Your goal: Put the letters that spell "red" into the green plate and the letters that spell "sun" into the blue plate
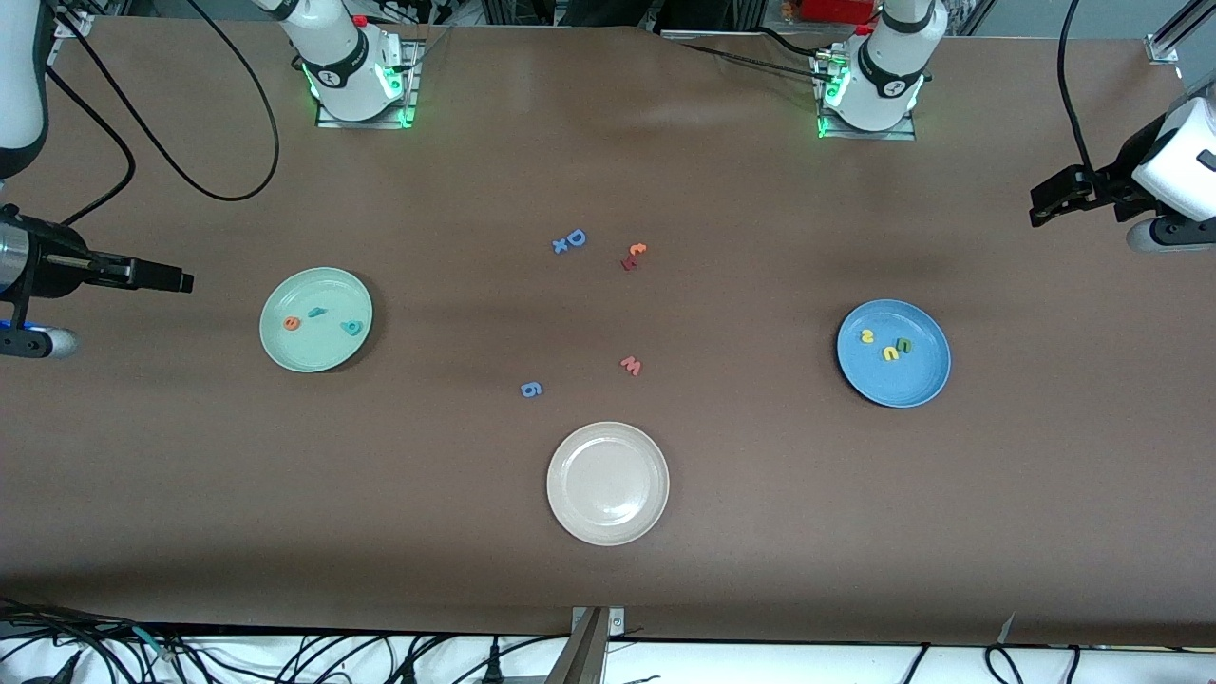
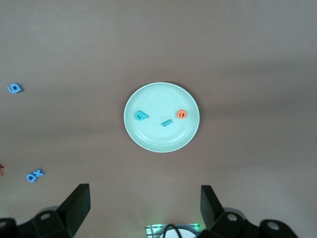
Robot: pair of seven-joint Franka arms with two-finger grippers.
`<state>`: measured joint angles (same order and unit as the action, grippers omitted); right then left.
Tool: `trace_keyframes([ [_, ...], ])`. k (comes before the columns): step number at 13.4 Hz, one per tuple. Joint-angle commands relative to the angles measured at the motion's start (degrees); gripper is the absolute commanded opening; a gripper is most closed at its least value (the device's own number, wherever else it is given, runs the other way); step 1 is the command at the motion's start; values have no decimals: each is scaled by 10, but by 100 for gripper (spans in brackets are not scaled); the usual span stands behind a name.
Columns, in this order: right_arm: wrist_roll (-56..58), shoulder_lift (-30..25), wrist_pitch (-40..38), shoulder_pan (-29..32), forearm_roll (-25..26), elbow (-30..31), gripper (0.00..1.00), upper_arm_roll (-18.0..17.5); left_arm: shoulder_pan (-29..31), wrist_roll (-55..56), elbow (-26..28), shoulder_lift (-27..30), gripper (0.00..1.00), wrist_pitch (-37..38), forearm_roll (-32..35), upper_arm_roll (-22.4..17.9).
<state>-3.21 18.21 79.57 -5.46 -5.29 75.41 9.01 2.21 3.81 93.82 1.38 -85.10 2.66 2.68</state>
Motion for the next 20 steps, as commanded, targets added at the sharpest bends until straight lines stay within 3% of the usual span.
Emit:
trace_keyframes([
  [1,10,-45,40,11,19,56,98,-21,3,-18,0,20,100,-5,-43,-5],
  [6,51,-119,160,5,33,170,98,-18,7,-19,-4,20,100,-1,-44,-4],
  [9,51,-125,165,-31,34,170,99,12,7,-18,-2,20,100,-1,-44,-2],
  [20,46,-126,158,-22,32,154,100,4,3,-13,-6,15,100,-5,-42,0],
])
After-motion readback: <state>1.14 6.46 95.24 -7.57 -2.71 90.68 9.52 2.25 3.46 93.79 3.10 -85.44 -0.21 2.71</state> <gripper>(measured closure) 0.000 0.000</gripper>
